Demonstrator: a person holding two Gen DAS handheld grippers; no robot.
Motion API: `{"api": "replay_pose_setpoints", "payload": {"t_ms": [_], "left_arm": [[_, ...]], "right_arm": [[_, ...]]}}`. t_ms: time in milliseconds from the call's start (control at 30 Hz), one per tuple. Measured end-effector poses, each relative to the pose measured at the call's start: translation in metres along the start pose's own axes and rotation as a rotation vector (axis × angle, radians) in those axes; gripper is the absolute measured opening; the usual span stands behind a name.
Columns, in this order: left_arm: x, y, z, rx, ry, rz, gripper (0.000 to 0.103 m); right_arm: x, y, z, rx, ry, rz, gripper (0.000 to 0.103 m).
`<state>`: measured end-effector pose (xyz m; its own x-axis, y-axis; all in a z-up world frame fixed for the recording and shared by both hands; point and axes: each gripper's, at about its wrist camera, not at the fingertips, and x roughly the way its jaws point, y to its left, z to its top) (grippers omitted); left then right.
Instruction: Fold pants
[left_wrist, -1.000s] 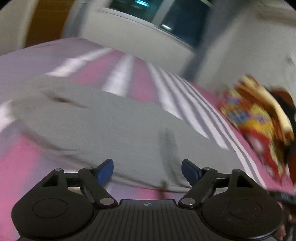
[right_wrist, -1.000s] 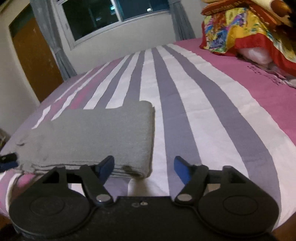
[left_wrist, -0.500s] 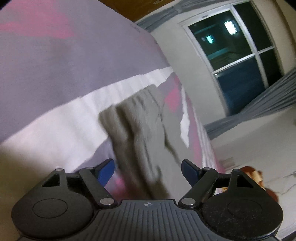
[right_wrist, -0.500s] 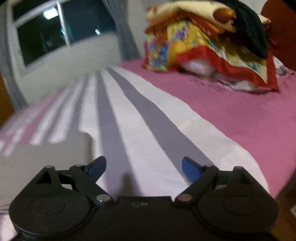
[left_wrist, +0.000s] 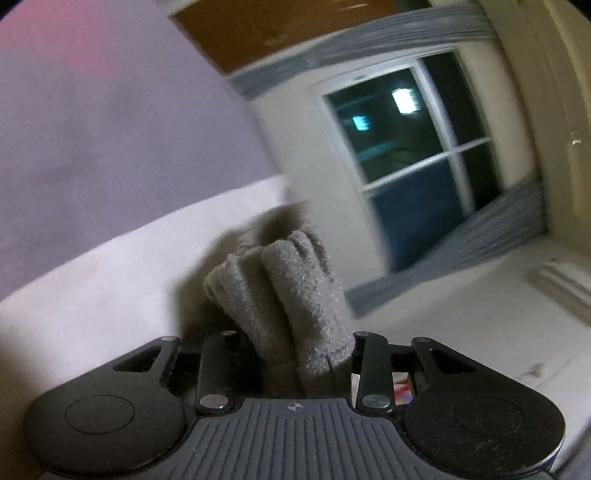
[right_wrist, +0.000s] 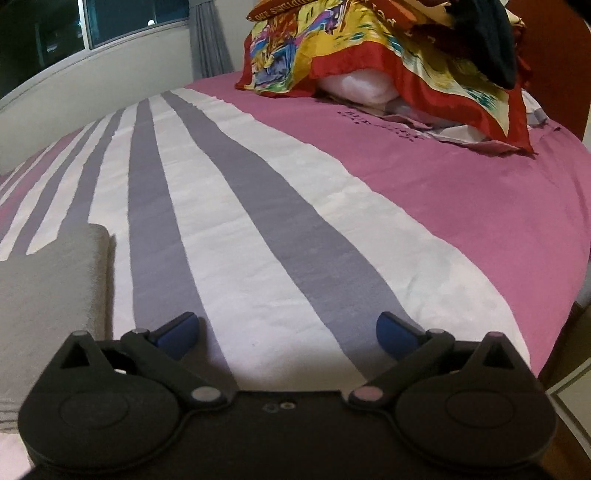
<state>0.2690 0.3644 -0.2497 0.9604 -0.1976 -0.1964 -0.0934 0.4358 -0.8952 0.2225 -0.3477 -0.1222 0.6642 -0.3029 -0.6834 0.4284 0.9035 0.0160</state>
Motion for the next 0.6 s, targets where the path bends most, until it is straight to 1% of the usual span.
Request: {"api": "replay_pose_setpoints", "payload": {"t_ms": [33, 100, 133, 233, 333, 367, 467, 567, 600], "left_arm": [[0.002, 0.001, 0.000, -0.008, 0.006, 0.010, 0.034], [0.012, -0.009, 0.003, 0.030, 0.041, 0.082, 0.035], [0.015, -0.013, 0.004, 0.045, 0.054, 0.104, 0.035], [0.017, -0.026, 0.009, 0.053, 0.077, 0.147, 0.035], [0.017, -0.056, 0.012, 0.126, 0.073, 0.124, 0.035], [0.017, -0.068, 0.012, 0.145, 0.071, 0.113, 0.035], [0.018, -0.112, 0.011, 0.253, 0.069, 0.072, 0.035], [0.033, -0.165, 0.003, 0.380, 0.100, 0.031, 0.035], [0.042, -0.185, -0.006, 0.432, 0.117, 0.018, 0.035]], "right_arm": [[0.002, 0.002, 0.001, -0.013, 0.007, -0.009, 0.103], [0.005, 0.007, 0.001, -0.039, 0.016, -0.034, 0.103], [0.006, 0.009, 0.001, -0.049, 0.014, -0.046, 0.103], [0.007, 0.010, 0.000, -0.050, 0.013, -0.057, 0.103], [0.001, 0.003, 0.001, -0.021, -0.005, -0.032, 0.103], [-0.002, 0.001, 0.001, -0.012, -0.021, -0.040, 0.103], [-0.014, -0.009, 0.001, 0.048, -0.069, -0.073, 0.103], [-0.032, -0.023, -0.002, 0.141, -0.151, -0.093, 0.103], [-0.037, -0.029, -0.003, 0.173, -0.178, -0.087, 0.103]]}}
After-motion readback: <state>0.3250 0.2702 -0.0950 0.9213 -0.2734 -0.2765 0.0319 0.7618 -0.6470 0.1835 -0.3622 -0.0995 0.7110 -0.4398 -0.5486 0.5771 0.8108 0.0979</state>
